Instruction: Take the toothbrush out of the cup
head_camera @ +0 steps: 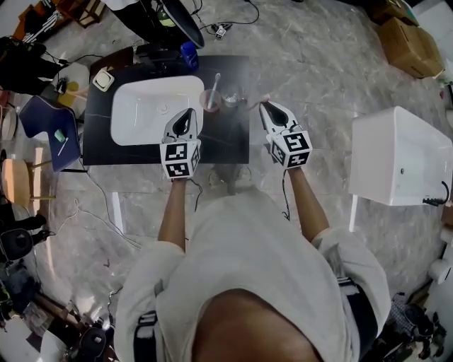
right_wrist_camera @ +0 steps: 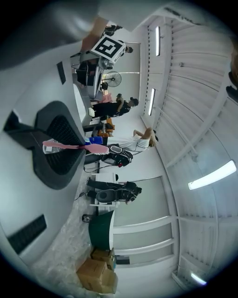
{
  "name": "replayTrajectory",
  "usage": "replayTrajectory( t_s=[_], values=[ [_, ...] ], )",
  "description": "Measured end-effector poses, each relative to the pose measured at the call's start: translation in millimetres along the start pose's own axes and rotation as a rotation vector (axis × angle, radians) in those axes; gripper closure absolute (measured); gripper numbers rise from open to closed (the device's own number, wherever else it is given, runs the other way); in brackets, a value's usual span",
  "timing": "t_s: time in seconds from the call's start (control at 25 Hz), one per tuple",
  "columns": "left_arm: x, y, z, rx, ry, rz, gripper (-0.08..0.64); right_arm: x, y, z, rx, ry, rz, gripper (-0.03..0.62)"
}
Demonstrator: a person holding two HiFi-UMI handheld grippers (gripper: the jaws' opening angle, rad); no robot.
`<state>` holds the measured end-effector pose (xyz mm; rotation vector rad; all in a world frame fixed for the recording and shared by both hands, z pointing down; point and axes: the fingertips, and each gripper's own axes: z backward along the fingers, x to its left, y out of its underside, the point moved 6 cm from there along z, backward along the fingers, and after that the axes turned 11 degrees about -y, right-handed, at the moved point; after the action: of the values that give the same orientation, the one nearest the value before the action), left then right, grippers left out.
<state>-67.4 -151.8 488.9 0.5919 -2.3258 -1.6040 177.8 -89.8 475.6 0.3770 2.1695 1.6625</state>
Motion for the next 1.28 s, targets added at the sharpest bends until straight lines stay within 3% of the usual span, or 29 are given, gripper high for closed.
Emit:
replayTrajectory(
  t_s=[0.24, 0.44, 0.84, 1.16, 1.28],
  values=[
    [-3, 13, 5, 0.031, -0.006, 0.008, 0.534, 4, 18, 3, 0.053, -0.008, 0.010, 0.555],
    [1, 24, 8, 0.055, -0.015, 0.018, 0.534, 13, 26, -5, 0.148, -0.008, 0.148, 0.555],
    [14, 42, 17, 0.078, -0.032, 0.043, 0.534, 51, 54, -34, 0.401, -0.050, 0.624, 0.555],
    [24, 53, 23, 0.092, -0.059, 0.066, 0.534, 79, 91, -63, 0.605, -0.162, 1.195, 0.555],
    [28, 58, 26, 0.099, -0.071, 0.076, 0.534, 85, 106, -72, 0.647, -0.200, 1.281, 0.555]
  ],
)
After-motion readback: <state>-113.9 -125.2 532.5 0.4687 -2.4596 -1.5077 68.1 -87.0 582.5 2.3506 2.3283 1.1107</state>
